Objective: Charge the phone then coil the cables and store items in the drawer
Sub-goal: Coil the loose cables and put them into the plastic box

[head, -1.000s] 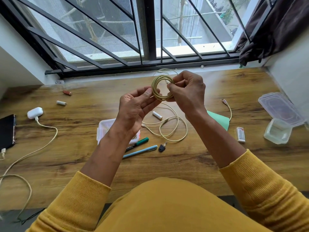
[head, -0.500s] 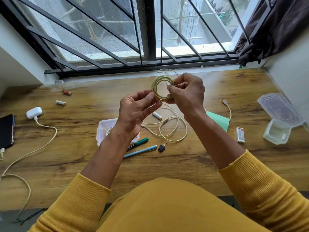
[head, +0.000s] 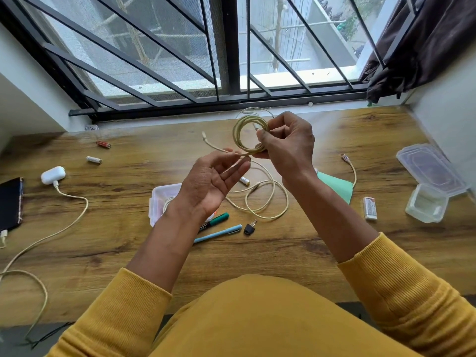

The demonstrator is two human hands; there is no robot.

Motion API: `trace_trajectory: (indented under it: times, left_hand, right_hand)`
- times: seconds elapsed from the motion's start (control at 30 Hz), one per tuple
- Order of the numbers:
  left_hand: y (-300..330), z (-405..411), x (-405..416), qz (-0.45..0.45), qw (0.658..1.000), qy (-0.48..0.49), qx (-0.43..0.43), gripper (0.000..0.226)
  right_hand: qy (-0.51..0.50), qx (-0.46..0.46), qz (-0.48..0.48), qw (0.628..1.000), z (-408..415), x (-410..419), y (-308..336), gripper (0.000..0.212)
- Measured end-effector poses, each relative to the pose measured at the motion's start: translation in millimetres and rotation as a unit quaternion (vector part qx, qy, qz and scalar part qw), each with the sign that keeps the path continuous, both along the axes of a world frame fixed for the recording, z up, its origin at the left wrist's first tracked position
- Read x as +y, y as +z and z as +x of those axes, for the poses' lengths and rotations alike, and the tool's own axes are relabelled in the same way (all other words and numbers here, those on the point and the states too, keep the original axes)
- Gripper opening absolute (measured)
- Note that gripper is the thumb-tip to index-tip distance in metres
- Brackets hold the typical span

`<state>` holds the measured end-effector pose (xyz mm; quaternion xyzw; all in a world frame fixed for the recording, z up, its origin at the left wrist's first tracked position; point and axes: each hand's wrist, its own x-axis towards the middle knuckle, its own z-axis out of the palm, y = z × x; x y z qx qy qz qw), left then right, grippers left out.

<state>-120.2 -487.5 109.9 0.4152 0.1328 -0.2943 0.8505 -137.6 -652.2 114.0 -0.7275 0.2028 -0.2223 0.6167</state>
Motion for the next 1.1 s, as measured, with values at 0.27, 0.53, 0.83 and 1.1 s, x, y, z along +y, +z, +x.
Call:
trace_trajectory:
  times: [0.27, 0.53, 0.83, 1.1]
  left_hand:
    - [0, 7, -7, 0.118, 0.983, 0.093, -0.103, 0.008]
    - [1, 13, -11, 0.284, 0.921, 0.129, -0.235, 0.009]
    - [3, 3, -12, 0.363, 0.864, 0.073, -0.342, 0.013]
    - [2, 11, -8, 0.257, 0.919, 0.029, -0.299, 0.018]
  right_hand:
    - [0.014, 0.016, 0.003, 1.0, -4, 3, 1, 0.012]
    - [0.022, 0.009, -0.033, 0.999, -3, 13, -3, 0.014]
    - [0.0, -0.011, -0.112, 0.994, 4, 14, -8, 0.014]
    - [-0.003, 0.022, -0.091, 0.996, 6, 15, -8, 0.015]
